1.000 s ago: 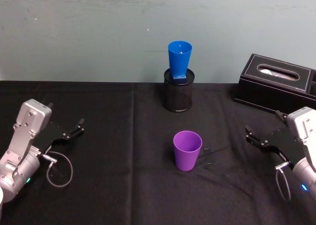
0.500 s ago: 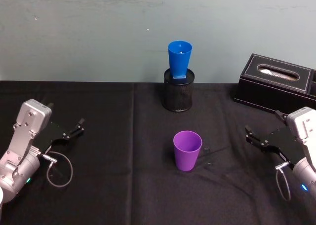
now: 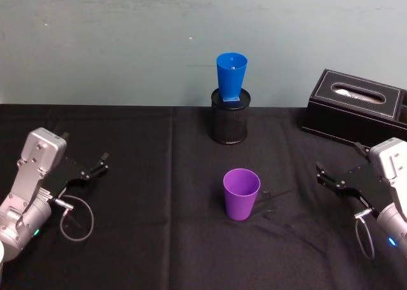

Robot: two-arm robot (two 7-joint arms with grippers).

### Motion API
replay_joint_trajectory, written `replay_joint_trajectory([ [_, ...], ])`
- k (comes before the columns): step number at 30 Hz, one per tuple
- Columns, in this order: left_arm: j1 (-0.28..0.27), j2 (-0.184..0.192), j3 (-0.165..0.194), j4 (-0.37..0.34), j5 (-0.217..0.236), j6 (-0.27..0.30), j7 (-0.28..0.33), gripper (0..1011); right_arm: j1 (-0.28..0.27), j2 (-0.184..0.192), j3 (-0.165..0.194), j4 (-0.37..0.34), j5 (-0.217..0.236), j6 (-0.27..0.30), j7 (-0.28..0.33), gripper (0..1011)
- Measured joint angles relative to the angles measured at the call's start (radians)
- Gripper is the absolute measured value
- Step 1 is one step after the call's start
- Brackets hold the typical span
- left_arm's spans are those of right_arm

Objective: Pick up one cup with a gripper and tap it against the other cup.

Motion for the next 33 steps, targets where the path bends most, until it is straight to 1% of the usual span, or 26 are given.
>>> replay_joint_trajectory([
  [9,0.0,0.0,0.0,0.0,0.0,0.0,0.0,1011,0.0,0.0,0.0,0.0,0.0,0.0,0.0,1003],
  [16,0.0,0.0,0.0,0.0,0.0,0.0,0.0,1011,-0.026,0.001,0.039,-0.005,0.002,-0.087,0.026,1003],
  [17,0.0,0.0,0.0,0.0,0.0,0.0,0.0,1011,-0.026,0.001,0.039,-0.005,0.002,-0.087,0.026,1003],
  [20,0.0,0.0,0.0,0.0,0.0,0.0,0.0,1011,-0.039,0.001,0.057,-0.012,0.01,-0.111,0.04,1003],
  [22,0.0,0.0,0.0,0.0,0.0,0.0,0.0,1011,-0.043,0.003,0.064,-0.017,0.018,-0.117,0.052,1003],
  [26,0.0,0.0,0.0,0.0,0.0,0.0,0.0,1011,-0.054,0.015,0.076,-0.029,0.05,-0.126,0.107,1003],
  [27,0.0,0.0,0.0,0.0,0.0,0.0,0.0,1012,-0.059,0.024,0.082,-0.036,0.075,-0.126,0.143,1003],
  [28,0.0,0.0,0.0,0.0,0.0,0.0,0.0,1011,-0.061,0.028,0.084,-0.039,0.089,-0.126,0.162,1003],
  [29,0.0,0.0,0.0,0.0,0.0,0.0,0.0,1011,-0.065,0.038,0.087,-0.048,0.115,-0.122,0.2,1003],
  [32,0.0,0.0,0.0,0.0,0.0,0.0,0.0,1011,-0.067,0.054,0.087,-0.057,0.15,-0.11,0.269,1003],
  [33,0.0,0.0,0.0,0.0,0.0,0.0,0.0,1011,-0.066,0.065,0.083,-0.061,0.17,-0.099,0.318,1003],
])
